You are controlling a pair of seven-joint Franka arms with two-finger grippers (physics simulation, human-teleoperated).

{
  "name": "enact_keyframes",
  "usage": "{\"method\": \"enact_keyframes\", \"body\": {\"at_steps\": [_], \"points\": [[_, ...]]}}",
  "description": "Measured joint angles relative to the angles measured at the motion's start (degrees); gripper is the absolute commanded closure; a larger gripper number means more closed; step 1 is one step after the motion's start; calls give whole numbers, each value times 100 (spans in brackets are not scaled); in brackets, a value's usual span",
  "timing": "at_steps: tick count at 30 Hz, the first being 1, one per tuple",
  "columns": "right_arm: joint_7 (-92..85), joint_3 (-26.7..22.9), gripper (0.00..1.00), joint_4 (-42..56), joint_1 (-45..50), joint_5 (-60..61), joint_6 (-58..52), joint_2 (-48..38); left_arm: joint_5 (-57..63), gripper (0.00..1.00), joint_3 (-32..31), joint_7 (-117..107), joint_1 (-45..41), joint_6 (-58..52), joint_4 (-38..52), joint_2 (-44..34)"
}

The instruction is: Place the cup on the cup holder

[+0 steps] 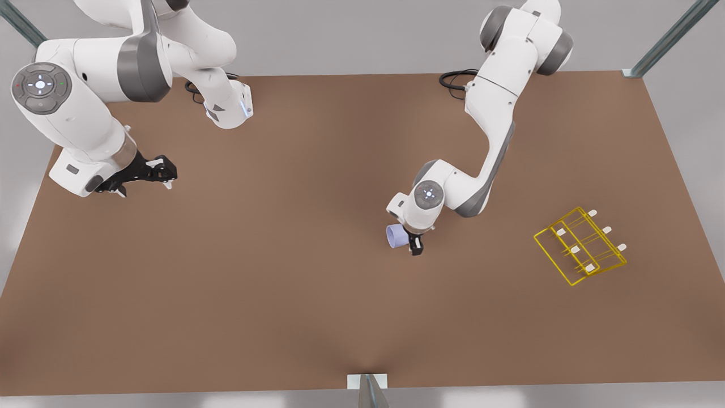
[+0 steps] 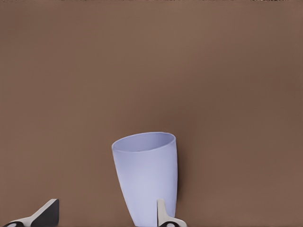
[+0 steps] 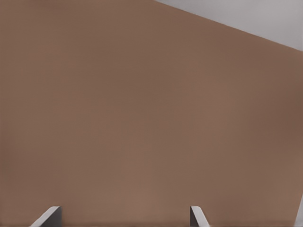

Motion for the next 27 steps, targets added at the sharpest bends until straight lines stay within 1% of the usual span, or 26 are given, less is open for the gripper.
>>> {"method": "enact_keyframes", "body": {"at_steps": [27], "points": [[336,8,0,0,18,-8,-15,33,-380,0,-6,-415,25,54,-56,492]]}}
